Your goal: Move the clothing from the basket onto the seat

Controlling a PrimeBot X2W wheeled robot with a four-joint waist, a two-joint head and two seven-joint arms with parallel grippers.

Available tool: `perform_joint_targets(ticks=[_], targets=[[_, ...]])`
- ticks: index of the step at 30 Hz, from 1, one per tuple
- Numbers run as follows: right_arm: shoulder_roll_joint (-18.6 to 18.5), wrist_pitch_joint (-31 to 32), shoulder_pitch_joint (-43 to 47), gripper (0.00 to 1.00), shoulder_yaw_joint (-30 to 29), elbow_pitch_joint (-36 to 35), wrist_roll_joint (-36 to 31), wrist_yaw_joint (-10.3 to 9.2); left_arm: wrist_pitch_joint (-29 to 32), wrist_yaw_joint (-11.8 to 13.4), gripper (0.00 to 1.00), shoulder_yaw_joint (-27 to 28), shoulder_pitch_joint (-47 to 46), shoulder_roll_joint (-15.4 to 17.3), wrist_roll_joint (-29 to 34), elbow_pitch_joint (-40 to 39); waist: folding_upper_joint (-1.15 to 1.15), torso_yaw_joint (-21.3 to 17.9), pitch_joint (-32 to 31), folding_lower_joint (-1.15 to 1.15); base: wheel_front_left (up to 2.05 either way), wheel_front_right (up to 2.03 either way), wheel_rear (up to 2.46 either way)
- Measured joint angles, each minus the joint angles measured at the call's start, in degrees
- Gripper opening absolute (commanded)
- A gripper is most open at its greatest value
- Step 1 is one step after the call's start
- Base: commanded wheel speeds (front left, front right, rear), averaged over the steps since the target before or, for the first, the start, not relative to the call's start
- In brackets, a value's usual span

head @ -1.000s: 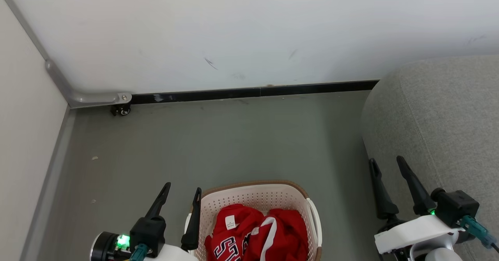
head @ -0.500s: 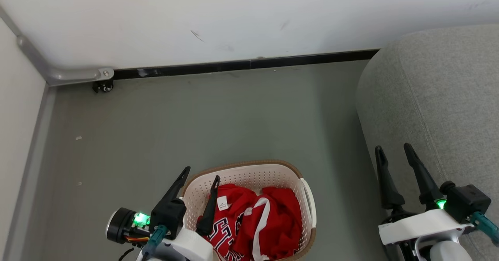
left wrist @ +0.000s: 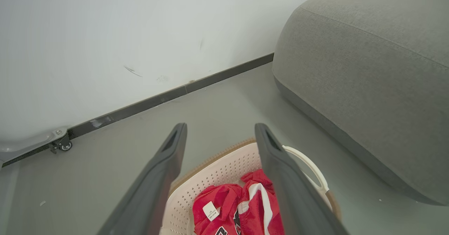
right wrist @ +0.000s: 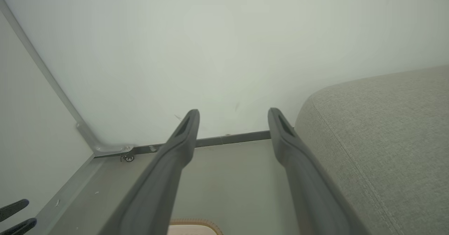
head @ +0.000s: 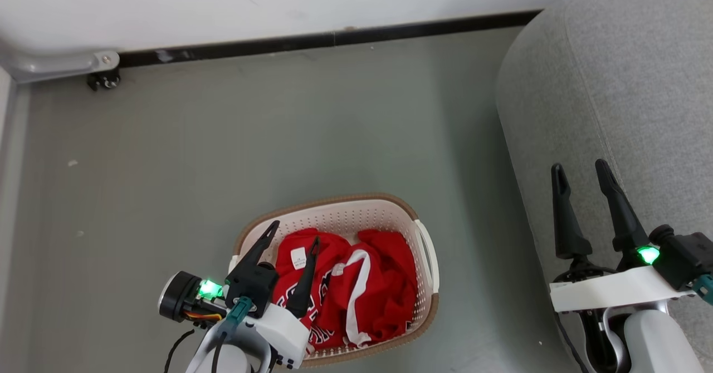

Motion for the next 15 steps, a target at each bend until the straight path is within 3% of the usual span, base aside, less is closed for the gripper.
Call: perform_joint_targets(ticks=[15], targets=[[0.0, -0.6, -6.2, 1.00, 0.0, -2.2, -1.1, 0.00, 0.4, 0.0, 1.00, -0.1, -4.9, 0.7, 1.3, 6.3, 0.00, -2.5, 7.2, 0.00, 0.00, 0.00, 0.00]])
